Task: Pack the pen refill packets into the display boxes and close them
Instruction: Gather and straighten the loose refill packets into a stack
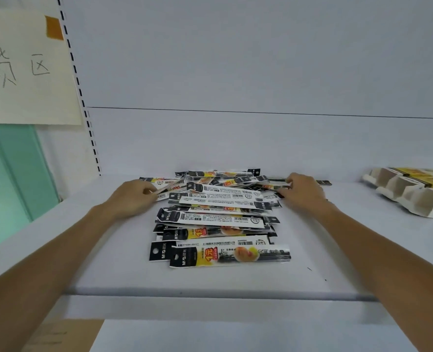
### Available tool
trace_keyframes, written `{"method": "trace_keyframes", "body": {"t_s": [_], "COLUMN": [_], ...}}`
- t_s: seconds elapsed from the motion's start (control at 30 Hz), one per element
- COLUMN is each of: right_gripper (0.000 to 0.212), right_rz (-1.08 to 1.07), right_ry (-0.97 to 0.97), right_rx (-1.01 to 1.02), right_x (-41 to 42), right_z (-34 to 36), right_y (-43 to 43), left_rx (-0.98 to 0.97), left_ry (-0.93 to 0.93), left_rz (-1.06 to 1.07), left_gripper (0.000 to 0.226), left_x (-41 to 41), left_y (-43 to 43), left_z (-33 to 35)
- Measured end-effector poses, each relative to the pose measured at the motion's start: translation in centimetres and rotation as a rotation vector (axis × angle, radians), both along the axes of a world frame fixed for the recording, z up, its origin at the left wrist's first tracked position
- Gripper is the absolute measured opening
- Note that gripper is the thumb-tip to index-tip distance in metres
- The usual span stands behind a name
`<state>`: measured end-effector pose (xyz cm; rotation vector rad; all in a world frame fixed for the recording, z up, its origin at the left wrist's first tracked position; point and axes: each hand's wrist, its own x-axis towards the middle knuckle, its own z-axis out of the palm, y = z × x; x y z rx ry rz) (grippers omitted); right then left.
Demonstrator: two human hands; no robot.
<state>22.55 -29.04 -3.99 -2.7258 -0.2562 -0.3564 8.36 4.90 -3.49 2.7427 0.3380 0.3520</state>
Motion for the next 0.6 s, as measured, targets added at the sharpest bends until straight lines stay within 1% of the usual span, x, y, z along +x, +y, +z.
{"method": "trace_keyframes", "body": {"t_s": [0.1, 0.23, 0.27, 0.33, 0.4, 0.47, 0.53, 0.6], "right_gripper": [0.048, 0.046, 0.046, 0.044, 0.043, 0.04, 0.032, 0.026], "right_rz": [0.163, 0.282, 0.309, 0.345, 0.325, 0.275, 0.252, 0.274], "right_ry": [0.052, 0.132, 0.142, 0.151, 0.125, 0.098, 0.059, 0.023], "right_rx": [-0.026, -0.063, -0.072, -0.025, 0.02, 0.022, -0.002, -0.009], "right_x": [0.2, 0.3, 0.2, 0.3, 0.7, 1.0, 1.1, 0.9], "right_z": [0.0, 0.3, 0.6, 1.0, 1.0, 0.7, 0.5, 0.3], "right_y": [1.2, 0.8, 0.6, 0.1, -0.5, -0.9, -0.9, -0.8], "left_rx": [-0.003, 0.025, 0.059, 0.106, 0.046, -0.038, -0.122, -0.156], "left_ry": [0.001, 0.02, 0.028, 0.024, -0.037, -0.167, -0.231, -0.174], "left_rz": [-0.027, -0.049, -0.058, -0.038, 0.046, 0.113, 0.031, -0.152], "left_gripper": [0.033, 0.035, 0.031, 0.022, 0.018, 0.013, 0.012, 0.019], "left_x": [0.0, -0.2, -0.1, -0.2, -0.5, -1.2, -2.2, -3.2], "left_y": [-0.9, -2.3, -2.3, -1.8, -1.0, -0.8, -1.5, -3.2], "left_z": [0.0, 0.2, 0.2, 0.5, 1.3, 2.8, 4.0, 4.7]}}
